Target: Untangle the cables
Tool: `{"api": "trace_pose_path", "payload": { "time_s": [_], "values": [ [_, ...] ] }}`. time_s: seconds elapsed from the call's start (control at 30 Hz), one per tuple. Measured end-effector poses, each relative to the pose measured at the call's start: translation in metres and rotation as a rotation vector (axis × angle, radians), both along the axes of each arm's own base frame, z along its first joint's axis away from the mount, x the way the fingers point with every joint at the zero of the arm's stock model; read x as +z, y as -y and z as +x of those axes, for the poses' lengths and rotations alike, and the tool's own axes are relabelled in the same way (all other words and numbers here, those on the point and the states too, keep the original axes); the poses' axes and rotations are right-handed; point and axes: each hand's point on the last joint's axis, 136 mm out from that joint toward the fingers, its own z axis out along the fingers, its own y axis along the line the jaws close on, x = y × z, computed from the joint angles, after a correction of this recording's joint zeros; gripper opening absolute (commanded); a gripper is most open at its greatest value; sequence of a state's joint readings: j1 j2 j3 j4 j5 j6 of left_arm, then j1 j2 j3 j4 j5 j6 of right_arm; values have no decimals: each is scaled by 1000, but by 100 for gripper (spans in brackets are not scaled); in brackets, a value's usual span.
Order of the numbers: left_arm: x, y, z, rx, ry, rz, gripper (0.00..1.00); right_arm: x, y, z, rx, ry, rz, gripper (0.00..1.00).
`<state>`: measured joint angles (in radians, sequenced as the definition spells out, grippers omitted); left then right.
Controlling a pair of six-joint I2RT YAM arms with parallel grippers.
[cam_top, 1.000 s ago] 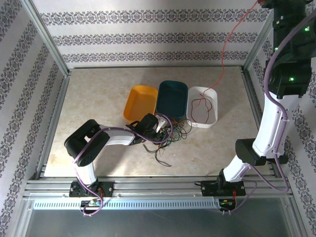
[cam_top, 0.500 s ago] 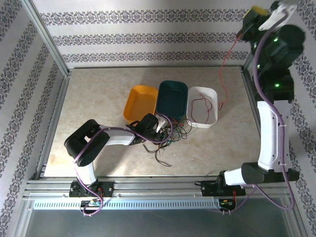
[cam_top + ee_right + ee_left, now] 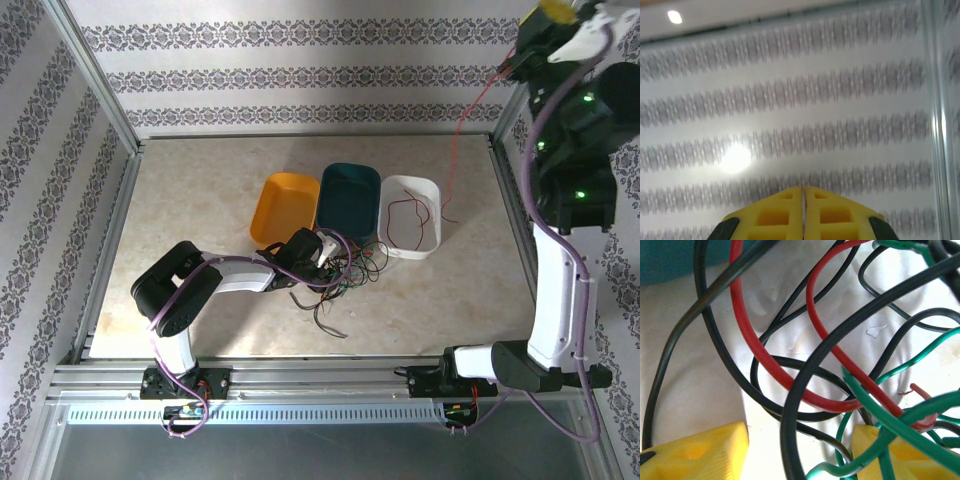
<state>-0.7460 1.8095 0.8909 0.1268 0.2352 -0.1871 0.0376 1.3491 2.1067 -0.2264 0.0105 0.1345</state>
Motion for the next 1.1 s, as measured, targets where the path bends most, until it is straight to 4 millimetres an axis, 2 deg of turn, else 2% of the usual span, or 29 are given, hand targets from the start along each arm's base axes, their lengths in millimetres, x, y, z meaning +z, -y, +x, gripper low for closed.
{"api": "trace_pose_path", "payload": {
  "time_s": [0.07,0.13,0.23,0.3,0.47,0.57,0.7,0.97,1.1],
  "values": [
    [0,0,0,0,0,0,59,32,-1,-18,-7,98,-18,0],
    [0,0,0,0,-1,1,60,53,-3,-28,-5,165,-34,0],
    [0,0,0,-1,-3,2,60,69,-9,-30,8,214,-59,0],
    [0,1,0,-3,-4,1,60,69,-10,-21,6,211,-71,0],
    [0,1,0,-4,-5,4,60,40,-19,20,44,105,-88,0],
    [0,1,0,-5,-5,5,60,27,-29,34,86,59,-88,0],
    [0,1,0,-5,-5,5,60,24,-36,38,114,46,-93,0],
    [0,1,0,-5,-6,6,60,49,-36,26,116,125,-92,0],
    [0,1,0,-5,-5,5,60,49,-37,37,117,129,-90,0]
  ]
}}
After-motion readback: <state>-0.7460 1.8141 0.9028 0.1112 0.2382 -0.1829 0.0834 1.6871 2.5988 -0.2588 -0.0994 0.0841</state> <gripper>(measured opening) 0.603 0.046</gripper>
